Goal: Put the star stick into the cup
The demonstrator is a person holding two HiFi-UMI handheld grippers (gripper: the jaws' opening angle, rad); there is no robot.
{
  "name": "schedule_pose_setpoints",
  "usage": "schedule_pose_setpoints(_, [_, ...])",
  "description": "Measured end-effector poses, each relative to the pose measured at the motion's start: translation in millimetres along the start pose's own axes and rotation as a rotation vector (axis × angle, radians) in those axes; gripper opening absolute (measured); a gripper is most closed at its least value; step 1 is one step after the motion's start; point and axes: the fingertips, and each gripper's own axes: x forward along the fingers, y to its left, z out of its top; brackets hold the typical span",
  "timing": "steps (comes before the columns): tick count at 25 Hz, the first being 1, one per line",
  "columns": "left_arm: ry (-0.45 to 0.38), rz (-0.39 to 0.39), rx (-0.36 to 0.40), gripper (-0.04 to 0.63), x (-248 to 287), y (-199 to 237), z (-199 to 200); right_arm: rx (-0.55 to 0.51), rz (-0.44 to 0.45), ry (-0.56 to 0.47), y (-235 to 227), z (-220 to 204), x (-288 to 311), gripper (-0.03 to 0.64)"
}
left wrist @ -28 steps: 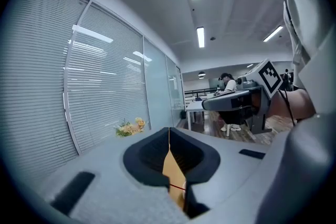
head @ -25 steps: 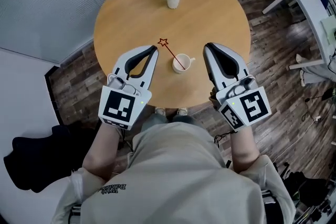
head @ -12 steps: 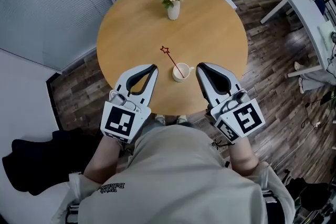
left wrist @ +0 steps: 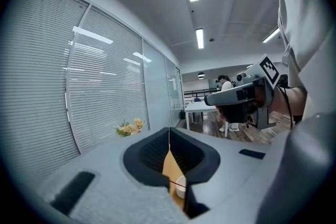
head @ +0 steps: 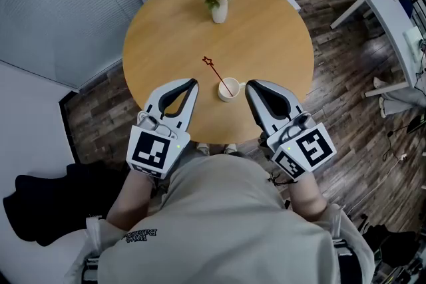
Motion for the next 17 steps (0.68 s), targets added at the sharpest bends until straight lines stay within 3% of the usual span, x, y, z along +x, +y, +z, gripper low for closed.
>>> schedule_pose_setpoints(17, [0.042,0.02,0.0,0.023,5.4,-2.7,-8.2,-0.012,-0.041,0.042,-18.1,-19.7,-3.0,0.031])
